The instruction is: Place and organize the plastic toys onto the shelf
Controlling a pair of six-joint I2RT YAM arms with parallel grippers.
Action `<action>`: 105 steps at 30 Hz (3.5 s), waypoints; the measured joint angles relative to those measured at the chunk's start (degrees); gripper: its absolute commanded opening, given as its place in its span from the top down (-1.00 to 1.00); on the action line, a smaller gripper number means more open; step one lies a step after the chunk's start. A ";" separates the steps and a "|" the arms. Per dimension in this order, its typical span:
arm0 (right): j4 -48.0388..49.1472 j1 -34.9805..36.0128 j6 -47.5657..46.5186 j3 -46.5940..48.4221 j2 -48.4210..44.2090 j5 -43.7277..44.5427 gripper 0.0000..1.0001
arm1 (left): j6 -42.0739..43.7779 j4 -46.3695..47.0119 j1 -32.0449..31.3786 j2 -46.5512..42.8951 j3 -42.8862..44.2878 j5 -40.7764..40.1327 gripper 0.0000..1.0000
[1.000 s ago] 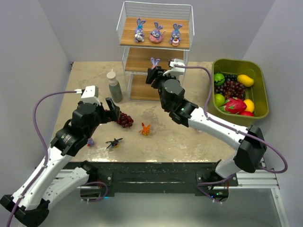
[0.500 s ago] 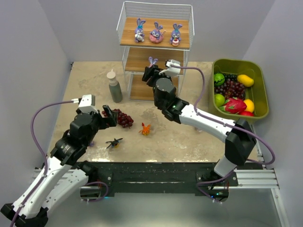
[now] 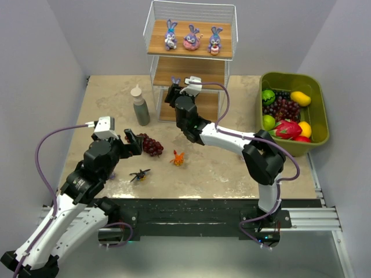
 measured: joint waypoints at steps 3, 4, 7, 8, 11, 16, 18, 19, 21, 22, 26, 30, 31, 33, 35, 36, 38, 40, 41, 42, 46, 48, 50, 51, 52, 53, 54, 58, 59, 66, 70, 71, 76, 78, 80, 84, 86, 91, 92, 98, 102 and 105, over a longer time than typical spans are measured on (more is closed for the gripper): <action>0.35 -0.44 -0.33 0.09 0.83 -0.81 1.00 | 0.07 -0.07 0.00 0.26 -0.13 -0.33 -0.99; 0.48 -0.55 -0.42 0.09 0.81 -0.98 1.00 | 0.15 -0.04 0.00 0.39 -0.17 -0.37 -0.99; 0.74 -0.70 -0.61 0.09 0.72 -1.14 1.00 | 0.33 -0.07 0.00 0.74 -0.28 -0.37 -0.99; 0.74 -0.63 -0.83 0.09 0.72 -1.09 1.00 | 0.48 -0.07 0.00 0.79 -0.31 -0.35 -0.99; 0.79 -0.66 -1.09 0.09 0.68 -1.14 1.00 | 0.59 -0.07 0.00 0.79 -0.33 -0.35 -0.99; 0.68 -0.42 -1.42 -0.15 0.00 -1.22 1.00 | 0.66 -0.04 0.02 0.76 -0.33 -0.37 -0.99; 0.59 -0.20 -1.49 -0.63 -0.61 -1.22 1.00 | 0.90 -0.04 0.02 0.76 -0.35 -0.37 -0.99; 0.55 -0.02 -1.51 -0.94 -1.11 -1.25 1.00 | 0.98 -0.07 0.02 0.76 -0.33 -0.37 -0.99; 0.68 0.20 -1.66 -1.44 -2.03 -1.44 1.00 | 1.01 -0.07 0.02 0.72 -0.33 -0.37 -0.99; 0.87 0.37 -1.77 -1.44 -2.67 -1.46 1.00 | 1.01 -0.07 0.02 0.68 -0.35 -0.39 -0.99; 2.64 0.79 -2.34 -1.44 -5.60 -1.68 1.00 | 1.01 -0.07 0.02 0.50 -0.35 -0.52 -0.99; 4.98 1.09 -2.99 -1.05 -7.19 -1.64 1.00 | 1.01 -0.07 0.02 0.42 -0.35 -0.61 -0.99; 5.11 1.11 -3.30 -0.68 -7.06 -1.62 1.00 | 1.01 -0.07 0.02 0.42 -0.35 -0.61 -0.99; 5.33 1.11 -3.78 -0.04 -6.51 -1.62 1.00 | 1.01 -0.04 0.02 0.42 -0.35 -0.61 -0.99; 5.77 1.11 -4.28 0.70 -5.55 -1.49 1.00 | 1.03 -0.07 0.02 0.42 -0.35 -0.63 -0.99; 6.05 1.11 -4.52 1.29 -4.76 -1.38 1.00 | 1.03 -0.07 0.02 0.42 -0.35 -0.63 -0.99; 6.49 1.11 -5.35 2.78 -2.86 -1.20 1.00 | 1.03 -0.07 0.02 0.42 -0.35 -0.68 -0.99; 7.04 1.11 -6.10 4.00 -1.03 -1.05 1.00 | 1.05 -0.07 0.02 0.42 -0.35 -0.68 -0.99; 7.32 1.11 -6.51 4.90 0.07 -1.03 1.00 | 1.05 -0.07 0.02 0.42 -0.35 -0.68 -0.99; 7.52 1.11 -6.78 5.38 0.85 -1.03 1.00 | 1.05 -0.07 0.02 0.42 -0.35 -0.70 -0.99; 8.50 1.11 -8.26 7.76 4.46 -0.94 1.00 | 1.05 -0.07 0.00 0.46 -0.35 -0.81 -0.99; 8.74 1.11 -8.83 9.14 6.03 -0.92 1.00 | 1.07 -0.07 0.02 0.50 -0.35 -0.81 -0.99; 8.98 1.11 -9.44 10.71 7.52 -0.74 1.00 | 1.05 -0.09 0.02 0.59 -0.35 -0.83 -0.99; 9.01 1.11 -9.77 11.74 8.39 -0.68 1.00 | 1.05 -0.09 0.02 0.59 -0.35 -0.85 -0.99; 8.98 1.11 -10.01 12.57 9.03 -0.61 1.00 | 1.07 -0.09 0.02 0.63 -0.35 -0.85 -0.99; 8.94 1.09 -10.14 13.22 9.49 -0.57 1.00 | 1.05 -0.09 0.02 0.66 -0.35 -0.87 -0.99; 8.94 1.07 -10.32 14.05 10.01 -0.52 1.00 | 1.05 -0.09 0.02 0.68 -0.35 -0.90 -0.99; 8.83 0.85 -10.54 17.55 11.87 -0.55 1.00 | 1.07 -0.09 0.02 0.81 -0.35 -1.09 -0.99; 8.76 0.74 -10.47 18.18 12.17 -0.59 1.00 | 1.07 -0.09 0.02 0.83 -0.35 -1.11 -0.99; 6.10 -0.57 -8.50 20.85 13.68 -0.74 1.00 | 1.20 -0.11 0.02 1.29 -0.35 -1.25 -0.99; 5.64 -1.14 -8.00 22.40 14.84 -0.74 1.00 | 1.46 -0.17 0.02 1.33 -0.35 -1.27 -0.99; 5.35 -1.18 -7.89 22.82 15.21 -0.66 1.00 | 1.46 -0.20 0.02 1.33 -0.35 -1.27 -0.99; 4.52 -1.18 -7.78 25.05 16.59 -0.52 0.95 | 1.46 -0.31 0.02 1.33 -0.35 -1.38 -0.99; 4.20 -1.18 -7.74 25.49 16.79 -0.48 0.88 | 1.46 -0.44 0.02 1.33 -0.35 -1.49 -0.99; 3.58 -1.18 -7.41 26.01 16.94 -0.35 0.80 | 1.46 -0.44 0.02 1.33 -0.35 -1.62 -0.99; 2.80 -1.16 -7.10 27.02 17.44 0.52 0.61 | 1.46 -0.44 0.02 1.33 -0.35 -1.68 -0.99; 2.43 -1.16 -6.97 27.17 17.44 0.59 0.56 | 1.46 -0.46 0.02 1.33 -0.37 -1.70 -0.99; 0.66 -1.18 -6.73 27.82 17.44 1.07 0.42 | 1.46 -0.46 0.02 1.33 -0.37 -1.75 -0.99; 0.20 -1.16 -6.73 27.96 17.44 1.16 0.41 | 1.46 -0.46 0.02 1.33 -0.37 -1.79 -0.99; -1.97 -1.18 -6.80 28.85 17.44 2.12 0.21 | 1.46 -0.46 0.02 1.33 -0.37 -2.03 -0.99; -3.17 -1.18 -6.86 29.53 17.59 2.25 0.10 | 1.46 -0.46 0.02 1.33 -0.37 -2.08 -0.99; -4.20 -1.18 -6.88 30.10 17.73 2.32 0.00 | 1.46 -0.46 0.02 1.33 -0.37 -2.08 -0.99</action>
